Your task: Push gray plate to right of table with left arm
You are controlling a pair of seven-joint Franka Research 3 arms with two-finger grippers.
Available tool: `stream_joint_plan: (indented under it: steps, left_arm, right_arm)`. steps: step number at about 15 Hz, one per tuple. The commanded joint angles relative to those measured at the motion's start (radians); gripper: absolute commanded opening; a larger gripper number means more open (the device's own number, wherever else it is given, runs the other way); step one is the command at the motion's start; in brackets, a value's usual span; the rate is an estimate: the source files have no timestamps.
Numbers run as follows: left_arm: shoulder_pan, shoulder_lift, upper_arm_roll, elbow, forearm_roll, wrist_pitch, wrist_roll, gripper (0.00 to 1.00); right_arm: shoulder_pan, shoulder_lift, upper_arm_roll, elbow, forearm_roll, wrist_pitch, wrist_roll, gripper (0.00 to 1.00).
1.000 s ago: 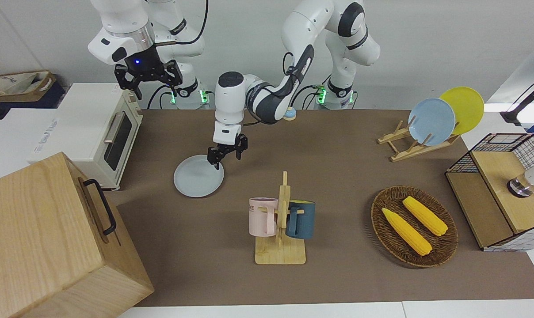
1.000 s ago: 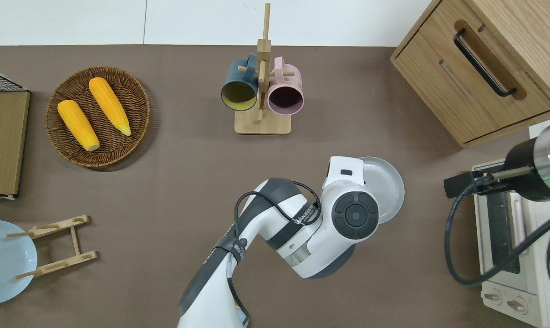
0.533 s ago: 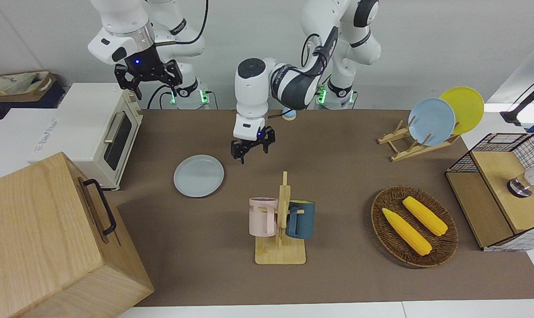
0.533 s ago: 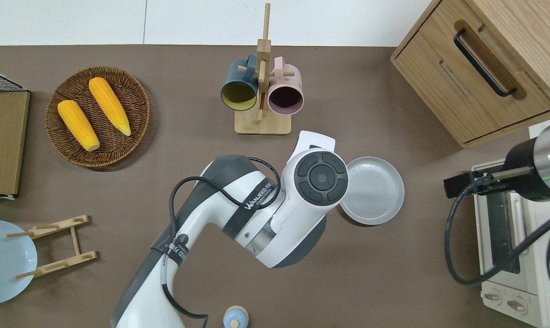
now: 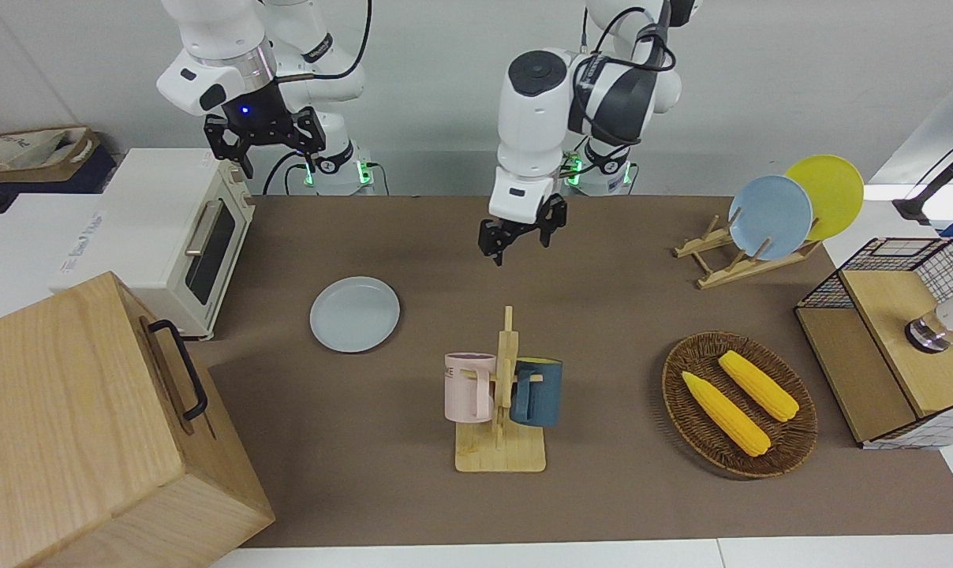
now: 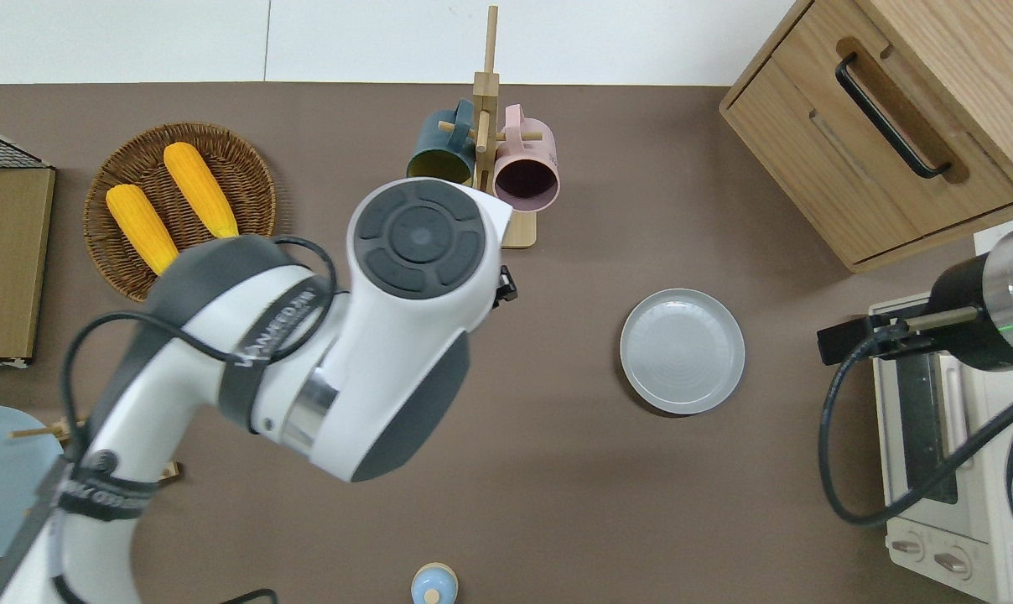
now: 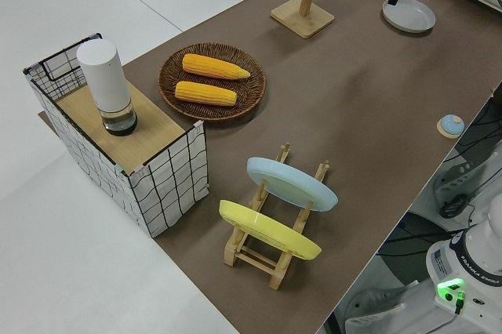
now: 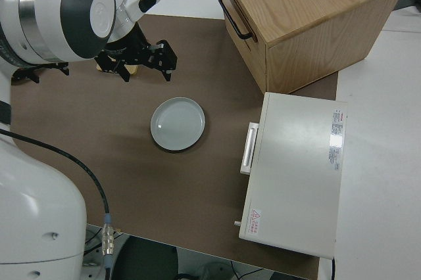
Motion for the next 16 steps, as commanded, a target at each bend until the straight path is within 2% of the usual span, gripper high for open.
stream_joint_plan:
  steps: [1, 7, 16]
  left_arm:
    - [0.068, -0.082, -0.002, -0.014, -0.021, -0.080, 0.165, 0.99]
    - [0.209, -0.175, -0.002, -0.020, -0.021, -0.206, 0.405, 0.99]
    - [0.407, -0.227, -0.002, -0.039, -0.021, -0.258, 0.714, 1.00]
  right_arm:
    - [-0.020, -0.003, 0.013, 0.008, 0.010, -0.014, 0.001, 0.983]
    - [-0.020, -0.003, 0.013, 0.008, 0.010, -0.014, 0.001, 0.983]
    - [-0.020, -0.003, 0.013, 0.008, 0.010, -0.014, 0.002, 0.983]
